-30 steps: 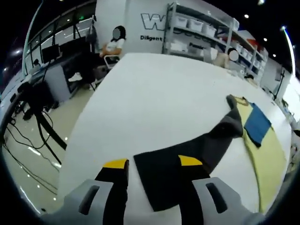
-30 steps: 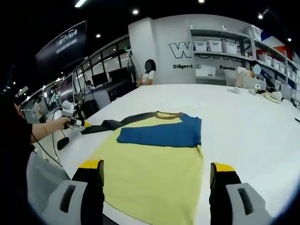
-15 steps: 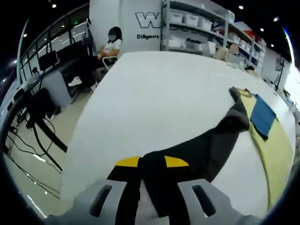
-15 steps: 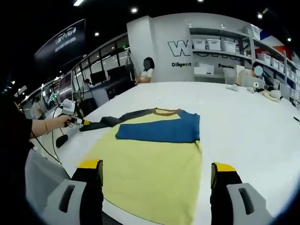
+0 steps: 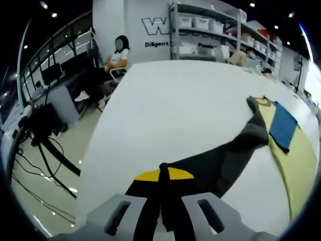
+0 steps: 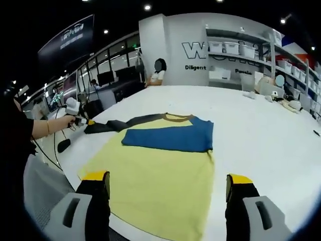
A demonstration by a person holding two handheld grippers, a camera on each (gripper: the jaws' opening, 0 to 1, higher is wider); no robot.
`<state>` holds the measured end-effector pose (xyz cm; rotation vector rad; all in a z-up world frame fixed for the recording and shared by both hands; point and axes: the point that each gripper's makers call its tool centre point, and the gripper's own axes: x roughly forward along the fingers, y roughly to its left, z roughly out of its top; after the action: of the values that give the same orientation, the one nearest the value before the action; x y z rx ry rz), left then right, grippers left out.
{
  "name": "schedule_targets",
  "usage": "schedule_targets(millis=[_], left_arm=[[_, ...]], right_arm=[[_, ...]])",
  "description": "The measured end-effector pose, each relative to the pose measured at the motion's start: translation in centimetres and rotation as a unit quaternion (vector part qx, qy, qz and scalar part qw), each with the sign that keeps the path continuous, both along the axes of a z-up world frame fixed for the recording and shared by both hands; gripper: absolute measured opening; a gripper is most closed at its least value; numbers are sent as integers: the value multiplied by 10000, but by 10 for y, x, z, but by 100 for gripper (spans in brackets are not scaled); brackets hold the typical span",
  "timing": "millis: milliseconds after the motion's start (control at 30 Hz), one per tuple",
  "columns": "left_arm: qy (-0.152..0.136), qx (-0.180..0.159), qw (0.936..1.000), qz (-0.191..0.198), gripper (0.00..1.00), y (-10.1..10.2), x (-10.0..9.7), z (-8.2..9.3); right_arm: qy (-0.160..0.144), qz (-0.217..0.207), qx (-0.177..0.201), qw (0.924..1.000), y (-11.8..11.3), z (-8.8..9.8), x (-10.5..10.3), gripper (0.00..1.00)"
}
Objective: Fold the garment on the visible template until the final outline fits inside the template.
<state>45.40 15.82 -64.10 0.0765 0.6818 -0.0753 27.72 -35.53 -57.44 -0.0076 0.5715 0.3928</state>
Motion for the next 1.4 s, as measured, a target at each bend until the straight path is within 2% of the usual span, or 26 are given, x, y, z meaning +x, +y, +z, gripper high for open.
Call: schedule_targets(millis=[200, 333, 433, 500, 633, 733, 833, 900, 1200, 1233, 1400], left_arm=[[-306, 90, 9995, 85, 0, 8, 19, 24], [-409, 69, 9990, 163, 0, 10, 32, 36], [-453, 238, 9986, 128, 0, 11, 44, 46], [-512, 231, 9983, 164, 0, 12, 50, 52], [-573, 263, 9973, 365, 0, 19, 54, 60], [-310, 245, 9977, 551, 0, 34, 57, 45], [-67, 248, 9954, 924, 0, 44, 46, 33], [-103, 213, 9953, 940, 1, 45, 43, 28], [119, 54, 9936, 1126, 1, 46, 18, 12], [205, 83, 9925, 1203, 1, 48, 13, 9], [288, 83, 9922, 1212, 1, 48, 4, 2]], right_arm=[[33, 27, -77, 10000, -1, -2, 0, 95], [6, 11, -16, 10000, -1, 0, 0, 97], [18, 29, -19, 10000, -1, -1, -1, 98], [52, 9, -21, 10000, -2, -2, -2, 99], [75, -27, -53, 10000, -6, -3, -4, 99], [94, -40, -60, 9999, -7, -4, -5, 99], [110, -47, -76, 9999, -7, -5, -6, 99], [132, -48, -72, 9999, -6, -5, -7, 99], [170, 37, -89, 9998, -3, -7, -7, 99], [174, 46, -95, 9998, -2, -6, -7, 99], [199, 68, -91, 9997, -2, -7, -8, 99]])
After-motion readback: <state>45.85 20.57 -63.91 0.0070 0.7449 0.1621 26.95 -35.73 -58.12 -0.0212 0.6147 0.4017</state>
